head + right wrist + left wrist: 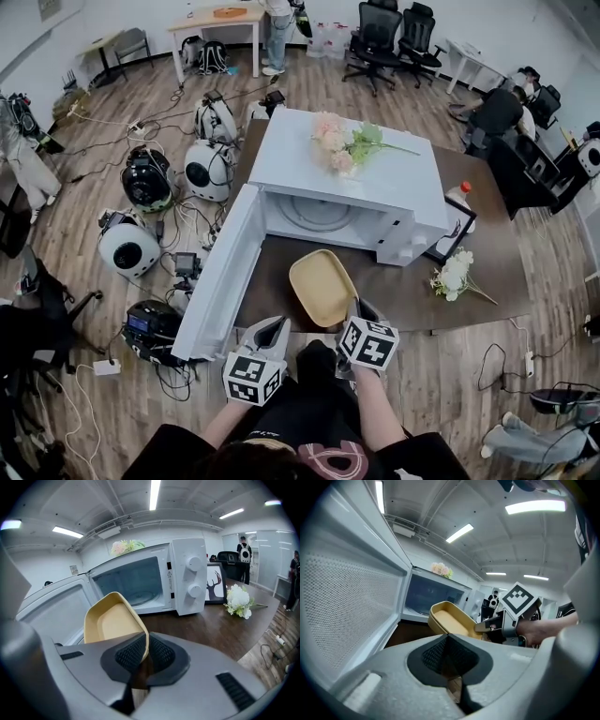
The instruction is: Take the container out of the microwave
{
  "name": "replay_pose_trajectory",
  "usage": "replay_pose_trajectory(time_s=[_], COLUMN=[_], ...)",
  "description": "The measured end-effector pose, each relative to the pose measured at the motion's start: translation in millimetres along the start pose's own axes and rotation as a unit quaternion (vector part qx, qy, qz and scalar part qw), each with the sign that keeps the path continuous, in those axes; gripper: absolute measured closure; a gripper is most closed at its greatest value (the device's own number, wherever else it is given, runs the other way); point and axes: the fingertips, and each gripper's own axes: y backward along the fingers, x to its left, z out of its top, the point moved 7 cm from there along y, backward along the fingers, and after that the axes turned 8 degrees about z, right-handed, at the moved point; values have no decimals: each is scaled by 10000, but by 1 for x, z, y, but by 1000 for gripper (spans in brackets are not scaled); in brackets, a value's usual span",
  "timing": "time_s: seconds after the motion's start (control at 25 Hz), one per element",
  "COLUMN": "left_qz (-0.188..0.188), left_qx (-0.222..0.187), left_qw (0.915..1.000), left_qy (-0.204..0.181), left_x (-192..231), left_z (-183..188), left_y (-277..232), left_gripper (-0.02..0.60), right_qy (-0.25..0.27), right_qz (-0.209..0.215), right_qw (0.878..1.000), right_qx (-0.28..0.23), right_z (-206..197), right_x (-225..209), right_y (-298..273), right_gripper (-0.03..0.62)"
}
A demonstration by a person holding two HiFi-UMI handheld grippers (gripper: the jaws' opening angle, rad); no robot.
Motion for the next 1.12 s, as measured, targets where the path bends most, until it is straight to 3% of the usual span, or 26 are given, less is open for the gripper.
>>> replay_pose_trajectory(time_s=[0.76, 1.12], left_qz=[-215, -121], left_qx=[111, 130], left_qw=[9997, 9998], left_qy=[-68, -68], left_x=[-19, -19], left_z=[-11, -10], left_y=[3, 1], left_gripper=[572, 572], right_qy=[-312, -299], right_qz=[-195, -187], right_qw=[9992, 9990], right_qx=[125, 270], right_z=[-33, -36], right_x=[-20, -28], right_y=[21, 17], right_gripper=[563, 563])
